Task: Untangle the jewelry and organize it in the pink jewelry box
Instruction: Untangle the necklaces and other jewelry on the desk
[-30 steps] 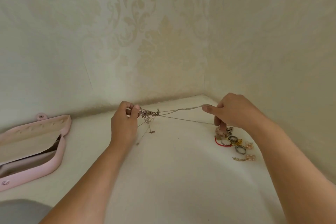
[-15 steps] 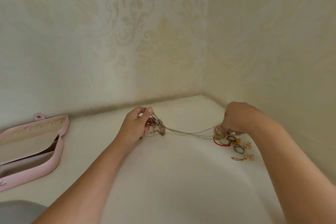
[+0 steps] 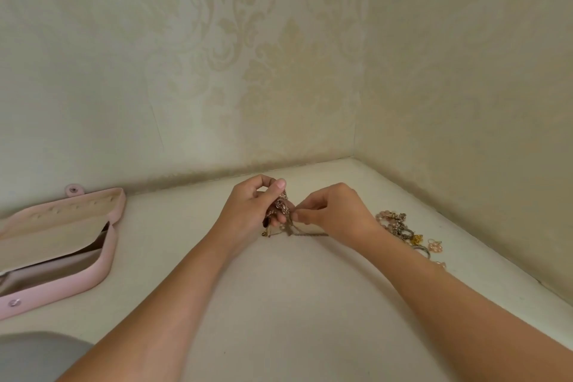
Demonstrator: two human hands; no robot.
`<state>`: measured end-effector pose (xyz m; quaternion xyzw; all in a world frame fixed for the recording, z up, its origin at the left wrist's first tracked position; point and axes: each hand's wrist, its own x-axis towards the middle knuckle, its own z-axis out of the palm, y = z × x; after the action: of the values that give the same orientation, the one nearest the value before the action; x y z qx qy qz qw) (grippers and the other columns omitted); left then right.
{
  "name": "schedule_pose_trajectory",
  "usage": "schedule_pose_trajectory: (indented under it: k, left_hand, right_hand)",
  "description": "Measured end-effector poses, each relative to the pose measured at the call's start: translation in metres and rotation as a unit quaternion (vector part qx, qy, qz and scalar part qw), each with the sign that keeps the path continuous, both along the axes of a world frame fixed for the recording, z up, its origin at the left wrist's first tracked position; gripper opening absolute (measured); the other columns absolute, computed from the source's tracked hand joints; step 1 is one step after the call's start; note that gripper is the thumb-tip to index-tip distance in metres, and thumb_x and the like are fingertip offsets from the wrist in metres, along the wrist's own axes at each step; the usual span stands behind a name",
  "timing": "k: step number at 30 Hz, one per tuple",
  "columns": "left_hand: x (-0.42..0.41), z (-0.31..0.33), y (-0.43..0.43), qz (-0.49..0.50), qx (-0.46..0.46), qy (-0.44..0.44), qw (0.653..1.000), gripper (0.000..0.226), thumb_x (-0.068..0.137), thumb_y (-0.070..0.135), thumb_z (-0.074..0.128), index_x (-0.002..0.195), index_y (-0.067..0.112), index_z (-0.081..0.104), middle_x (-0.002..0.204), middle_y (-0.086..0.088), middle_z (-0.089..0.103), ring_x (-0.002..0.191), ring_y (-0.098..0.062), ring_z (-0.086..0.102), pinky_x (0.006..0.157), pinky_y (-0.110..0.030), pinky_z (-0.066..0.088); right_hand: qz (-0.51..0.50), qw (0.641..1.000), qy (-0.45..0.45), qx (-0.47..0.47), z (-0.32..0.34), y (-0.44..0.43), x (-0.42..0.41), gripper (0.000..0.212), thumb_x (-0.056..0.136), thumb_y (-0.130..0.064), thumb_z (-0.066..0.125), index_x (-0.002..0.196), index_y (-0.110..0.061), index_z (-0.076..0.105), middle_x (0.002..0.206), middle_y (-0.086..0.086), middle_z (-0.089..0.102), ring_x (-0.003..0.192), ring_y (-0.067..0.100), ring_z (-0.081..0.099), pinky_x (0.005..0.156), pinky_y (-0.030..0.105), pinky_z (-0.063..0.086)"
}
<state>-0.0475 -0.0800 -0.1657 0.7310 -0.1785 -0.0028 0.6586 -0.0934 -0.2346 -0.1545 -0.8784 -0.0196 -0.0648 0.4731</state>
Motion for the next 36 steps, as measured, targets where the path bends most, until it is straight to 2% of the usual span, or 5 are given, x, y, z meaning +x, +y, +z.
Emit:
schedule_pose_trajectory:
  k: [6, 13, 19, 29, 36]
  left_hand:
    - [0.002, 0.001, 0.000, -0.025, -0.038, 0.027, 0.999, 0.024, 0.090, 0.032, 0.060, 0.090, 0.008, 0.060, 0.069, -0.012, 0.065, 0.048, -0.016, 0.050, 0.049, -0.024, 0.041]
    - [0.001, 0.002, 0.001, -0.030, -0.027, 0.022, 0.999, 0.024, 0.090, 0.031, 0.060, 0.091, 0.008, 0.058, 0.057, 0.001, 0.058, 0.045, -0.012, 0.045, 0.045, -0.020, 0.039]
    - [0.002, 0.007, 0.002, -0.059, -0.096, 0.087, 0.990, 0.019, 0.088, 0.032, 0.059, 0.079, 0.015, 0.054, 0.061, 0.003, 0.041, 0.043, -0.006, 0.031, 0.040, -0.015, 0.026]
    - [0.000, 0.008, 0.001, -0.112, -0.053, 0.109, 0.986, 0.023, 0.078, 0.042, 0.060, 0.084, 0.020, 0.058, 0.051, 0.010, 0.029, 0.046, -0.004, 0.021, 0.038, -0.013, 0.020]
    - [0.000, 0.006, 0.001, -0.134, -0.050, 0.105, 0.984, 0.022, 0.080, 0.039, 0.059, 0.077, 0.018, 0.053, 0.054, 0.008, 0.037, 0.045, -0.004, 0.026, 0.039, -0.013, 0.022]
  right_hand:
    - [0.050, 0.995, 0.045, 0.074, -0.006, 0.005, 0.003, 0.009, 0.073, -0.020, 0.080, 0.079, -0.014, 0.074, 0.044, -0.013, 0.050, 0.041, 0.001, 0.040, 0.050, 0.014, 0.032]
    - [0.110, 0.964, 0.106, 0.218, 0.000, 0.000, 0.002, 0.021, 0.064, -0.023, 0.084, 0.072, -0.015, 0.066, 0.079, 0.014, 0.057, 0.059, 0.017, 0.040, 0.057, 0.022, 0.031]
    - [0.130, 0.914, 0.130, 0.362, 0.002, -0.004, 0.005, 0.002, 0.084, -0.014, 0.065, 0.082, -0.013, 0.066, 0.077, -0.002, 0.065, 0.076, 0.011, 0.059, 0.083, 0.024, 0.045]
    - [0.128, 0.821, 0.107, 0.546, 0.011, -0.006, 0.004, 0.006, 0.080, -0.015, 0.059, 0.081, -0.010, 0.061, 0.074, 0.002, 0.062, 0.073, 0.013, 0.060, 0.079, 0.027, 0.049]
    - [0.130, 0.860, 0.070, 0.489, 0.012, -0.006, 0.006, 0.009, 0.081, -0.020, 0.061, 0.088, -0.013, 0.060, 0.058, -0.005, 0.046, 0.052, 0.007, 0.046, 0.063, 0.022, 0.045]
